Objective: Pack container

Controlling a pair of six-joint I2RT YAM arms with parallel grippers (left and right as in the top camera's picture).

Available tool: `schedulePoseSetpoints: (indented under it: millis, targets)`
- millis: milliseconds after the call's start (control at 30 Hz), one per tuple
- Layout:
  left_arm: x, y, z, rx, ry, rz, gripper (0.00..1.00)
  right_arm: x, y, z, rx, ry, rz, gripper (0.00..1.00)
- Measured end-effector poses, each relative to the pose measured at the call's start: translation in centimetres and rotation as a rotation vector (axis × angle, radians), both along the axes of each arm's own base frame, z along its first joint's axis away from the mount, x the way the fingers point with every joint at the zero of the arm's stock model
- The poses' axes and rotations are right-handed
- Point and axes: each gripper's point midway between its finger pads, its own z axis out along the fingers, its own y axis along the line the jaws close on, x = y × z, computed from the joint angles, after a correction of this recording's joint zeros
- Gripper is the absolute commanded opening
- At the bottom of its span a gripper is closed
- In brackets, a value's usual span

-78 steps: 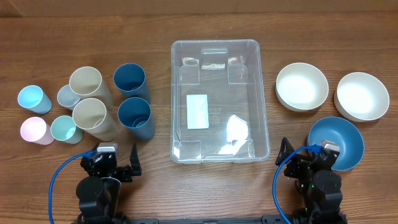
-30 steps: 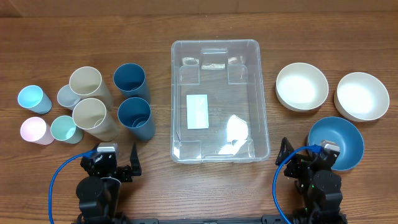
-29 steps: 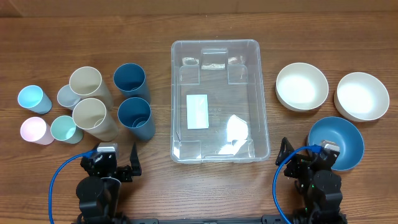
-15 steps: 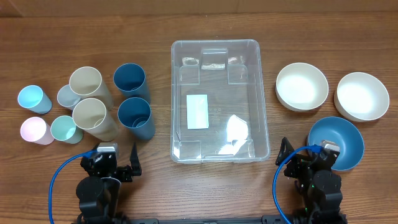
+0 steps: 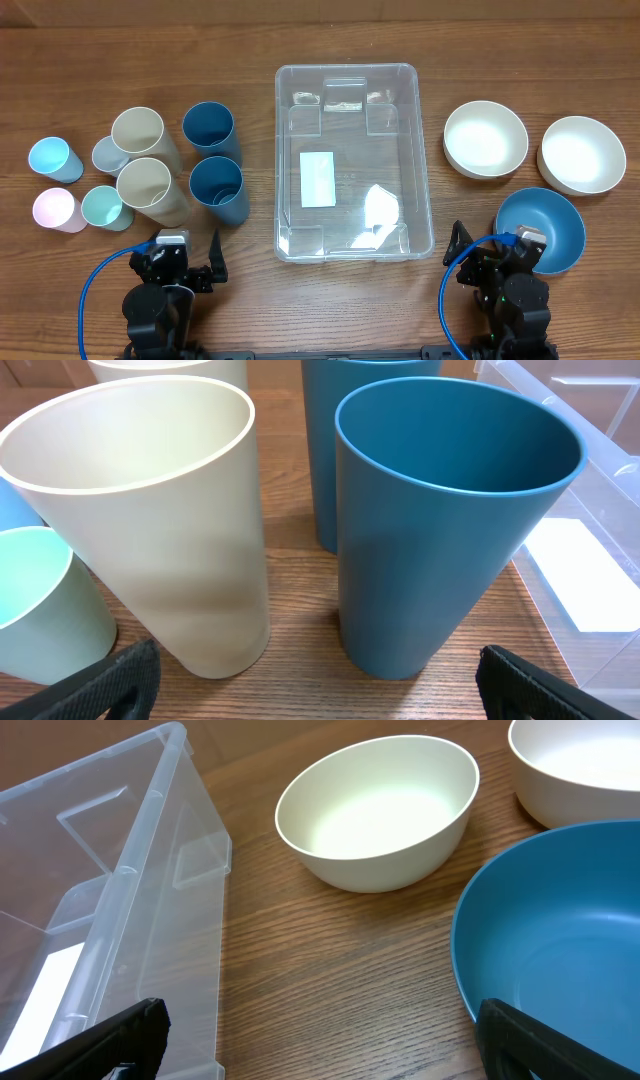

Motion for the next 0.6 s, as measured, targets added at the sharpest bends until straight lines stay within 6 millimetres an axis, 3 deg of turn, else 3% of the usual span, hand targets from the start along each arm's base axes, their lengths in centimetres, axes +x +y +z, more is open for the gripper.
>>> schedulePoseSetpoints:
  millis: [600]
  targets:
    - [0.0,0.0,0.0,0.0,0.0,0.0,1.0,0.0,0.0,-0.01,0.0,0.0,0.0,1.0]
